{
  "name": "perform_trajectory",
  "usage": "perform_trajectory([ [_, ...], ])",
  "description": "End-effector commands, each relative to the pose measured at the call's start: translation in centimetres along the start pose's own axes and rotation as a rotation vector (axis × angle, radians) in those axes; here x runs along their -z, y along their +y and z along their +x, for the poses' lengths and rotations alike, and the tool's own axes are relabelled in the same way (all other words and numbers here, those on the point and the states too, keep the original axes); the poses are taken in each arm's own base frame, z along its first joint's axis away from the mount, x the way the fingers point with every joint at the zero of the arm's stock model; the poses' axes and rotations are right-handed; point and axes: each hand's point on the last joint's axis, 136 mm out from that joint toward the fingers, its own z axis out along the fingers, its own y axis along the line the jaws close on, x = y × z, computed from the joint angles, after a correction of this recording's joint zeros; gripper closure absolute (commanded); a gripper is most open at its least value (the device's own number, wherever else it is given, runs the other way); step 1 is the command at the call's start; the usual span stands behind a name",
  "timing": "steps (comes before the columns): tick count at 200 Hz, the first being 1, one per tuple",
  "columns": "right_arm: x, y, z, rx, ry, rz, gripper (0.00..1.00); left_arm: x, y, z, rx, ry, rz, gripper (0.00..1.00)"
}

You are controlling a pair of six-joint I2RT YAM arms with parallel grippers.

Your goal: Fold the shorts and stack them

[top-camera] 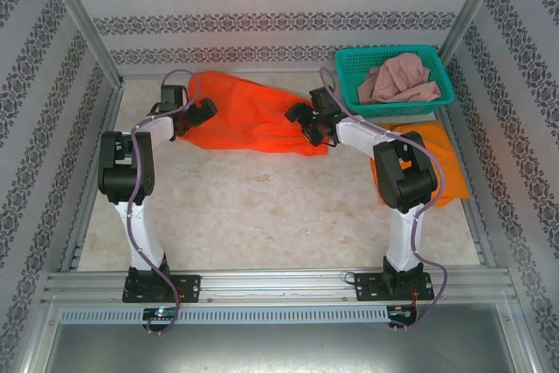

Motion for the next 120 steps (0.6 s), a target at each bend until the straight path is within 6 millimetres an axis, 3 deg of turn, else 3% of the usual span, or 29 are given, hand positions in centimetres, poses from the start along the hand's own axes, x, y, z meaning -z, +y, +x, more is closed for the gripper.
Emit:
perform_trajectory([
  [1, -0.3, -2.4, 1.0, 0.014, 0.032, 0.048, 0.16, 0.9, 1.7, -0.4, 0.029, -0.045, -0.043, 0.00],
  [43, 0.5, -4.2, 4.1, 0.023, 0.092, 0.054, 0.16, 4.2, 6.2, 3.8, 0.112, 0.002, -0.167, 0.00],
  [81, 3.2, -5.0, 9.2, 0.056, 0.185, 0.003, 0.16, 8.5, 9.1, 9.4, 0.154, 0.055, -0.241, 0.00],
  [104, 6.6, -4.5, 10.5, 0.090, 0.195, -0.057, 0.16, 11.9, 9.3, 11.3, 0.166, 0.033, -0.235, 0.00],
  [120, 9.5, -2.9, 9.6, 0.156, 0.142, -0.092, 0.16, 14.1, 7.4, 10.9, 0.164, 0.000, -0.161, 0.00],
])
